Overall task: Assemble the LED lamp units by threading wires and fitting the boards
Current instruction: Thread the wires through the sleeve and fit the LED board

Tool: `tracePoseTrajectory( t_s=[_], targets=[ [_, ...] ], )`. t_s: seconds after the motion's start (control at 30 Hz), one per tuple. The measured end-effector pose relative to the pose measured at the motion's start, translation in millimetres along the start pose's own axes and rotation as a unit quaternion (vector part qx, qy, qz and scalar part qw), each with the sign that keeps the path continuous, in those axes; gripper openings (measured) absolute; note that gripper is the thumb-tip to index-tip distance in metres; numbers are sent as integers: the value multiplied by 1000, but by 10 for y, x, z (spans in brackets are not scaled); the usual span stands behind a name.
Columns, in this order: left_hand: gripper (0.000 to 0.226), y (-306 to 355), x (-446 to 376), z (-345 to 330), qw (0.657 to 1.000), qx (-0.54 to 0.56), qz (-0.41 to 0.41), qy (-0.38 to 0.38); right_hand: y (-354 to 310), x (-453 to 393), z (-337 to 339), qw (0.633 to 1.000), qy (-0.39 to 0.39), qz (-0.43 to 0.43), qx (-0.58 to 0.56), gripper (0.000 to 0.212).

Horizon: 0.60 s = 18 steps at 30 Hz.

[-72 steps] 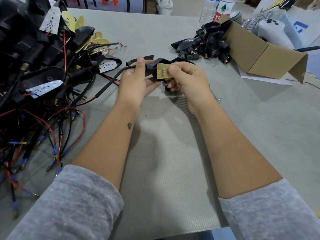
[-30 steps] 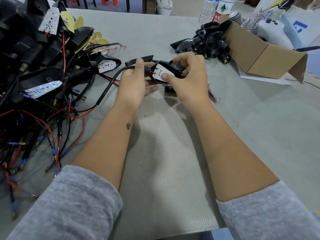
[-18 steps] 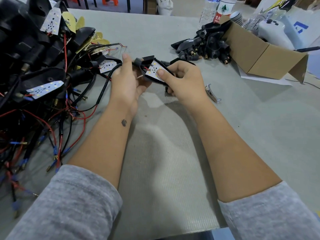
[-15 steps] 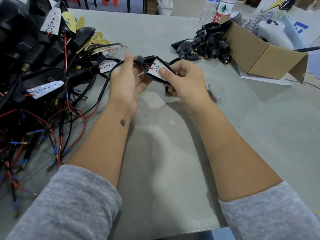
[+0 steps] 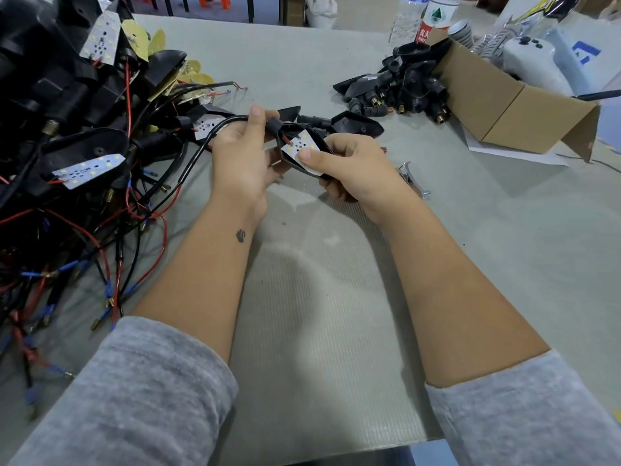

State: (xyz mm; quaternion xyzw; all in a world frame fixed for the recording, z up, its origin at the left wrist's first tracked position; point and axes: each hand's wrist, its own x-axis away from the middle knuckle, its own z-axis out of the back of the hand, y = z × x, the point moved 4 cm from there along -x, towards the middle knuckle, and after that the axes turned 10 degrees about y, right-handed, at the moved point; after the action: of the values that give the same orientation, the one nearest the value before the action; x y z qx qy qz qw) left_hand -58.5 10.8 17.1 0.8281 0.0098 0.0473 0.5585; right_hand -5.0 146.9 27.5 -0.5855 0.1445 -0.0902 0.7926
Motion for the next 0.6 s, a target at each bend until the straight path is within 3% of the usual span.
tracePoseTrajectory(
  t_s=[0.2, 0.3, 0.43, 0.6],
  targets=[
    [32, 3, -12, -4, 999, -41, -17, 13, 9, 9, -40, 1000, -21, 6, 13, 30],
    [32, -1, 4, -38, 997, -69, -29, -11, 16, -20, -59, 995, -23, -55, -82, 46],
    [30, -9, 102, -149, 984, -122, -42, -125, 24, -61, -28, 985, 1, -86, -150, 53],
    [33, -66, 280, -275, 932, -244, -52, -263, 45, -62, -40, 982, 25, -87, -168, 32]
  ],
)
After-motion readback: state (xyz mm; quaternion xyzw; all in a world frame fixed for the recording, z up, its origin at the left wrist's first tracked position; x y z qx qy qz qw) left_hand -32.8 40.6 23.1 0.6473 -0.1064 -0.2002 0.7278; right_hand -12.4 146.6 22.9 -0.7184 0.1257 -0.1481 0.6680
